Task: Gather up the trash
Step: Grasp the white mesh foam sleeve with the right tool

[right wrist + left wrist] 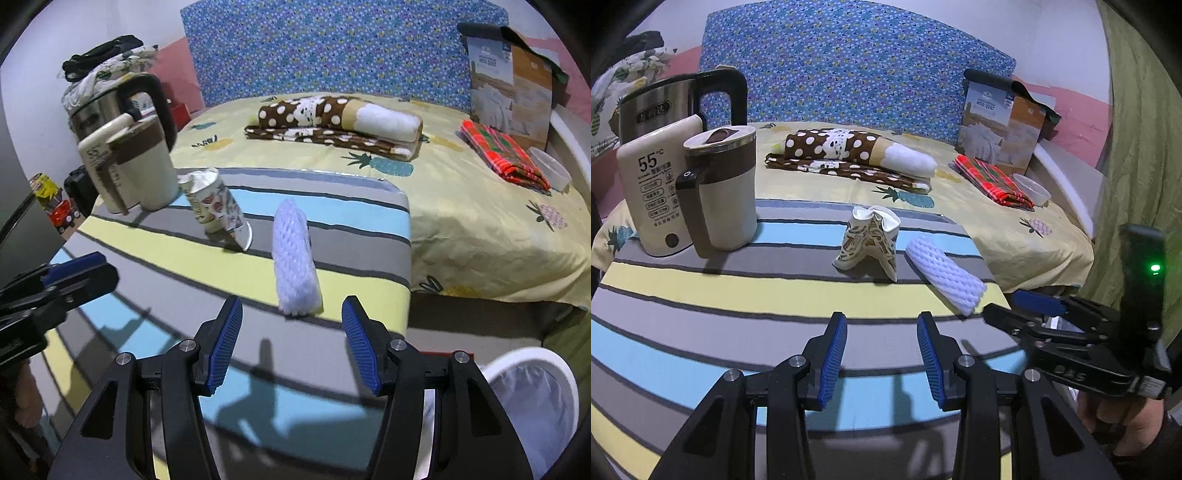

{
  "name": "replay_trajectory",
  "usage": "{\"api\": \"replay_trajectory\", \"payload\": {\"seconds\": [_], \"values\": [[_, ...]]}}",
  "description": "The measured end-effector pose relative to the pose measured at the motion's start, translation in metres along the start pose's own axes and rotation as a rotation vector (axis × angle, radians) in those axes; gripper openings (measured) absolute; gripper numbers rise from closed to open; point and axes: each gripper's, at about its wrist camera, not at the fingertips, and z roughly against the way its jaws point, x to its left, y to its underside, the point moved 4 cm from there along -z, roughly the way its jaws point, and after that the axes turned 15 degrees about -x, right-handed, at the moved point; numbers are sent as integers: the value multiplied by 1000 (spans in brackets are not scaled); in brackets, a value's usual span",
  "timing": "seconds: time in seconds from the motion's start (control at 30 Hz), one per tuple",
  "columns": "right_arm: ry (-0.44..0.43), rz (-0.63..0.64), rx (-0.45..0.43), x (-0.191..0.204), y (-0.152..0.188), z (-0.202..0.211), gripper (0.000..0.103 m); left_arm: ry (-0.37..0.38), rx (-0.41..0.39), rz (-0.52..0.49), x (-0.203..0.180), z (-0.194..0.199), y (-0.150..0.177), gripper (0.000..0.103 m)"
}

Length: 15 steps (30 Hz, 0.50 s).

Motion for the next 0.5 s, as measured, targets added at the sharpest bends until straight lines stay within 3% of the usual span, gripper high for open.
{"api": "replay_trajectory", "payload": {"seconds": [0.13,0.2,0.27,0.5], "values": [[-1,-17,32,-2,1,-18,57,10,2,22,3,-13,-5,40],[-7,-15,45,-1,1,-26,50,11,4,32,4,-19,-6,40],[-15,-19,64,0,2,-33,29,17,6,44,4,-25,-7,40],[-28,-60,34,0,3,-16,22,20,6,54,-1,-44,-12,41]]}}
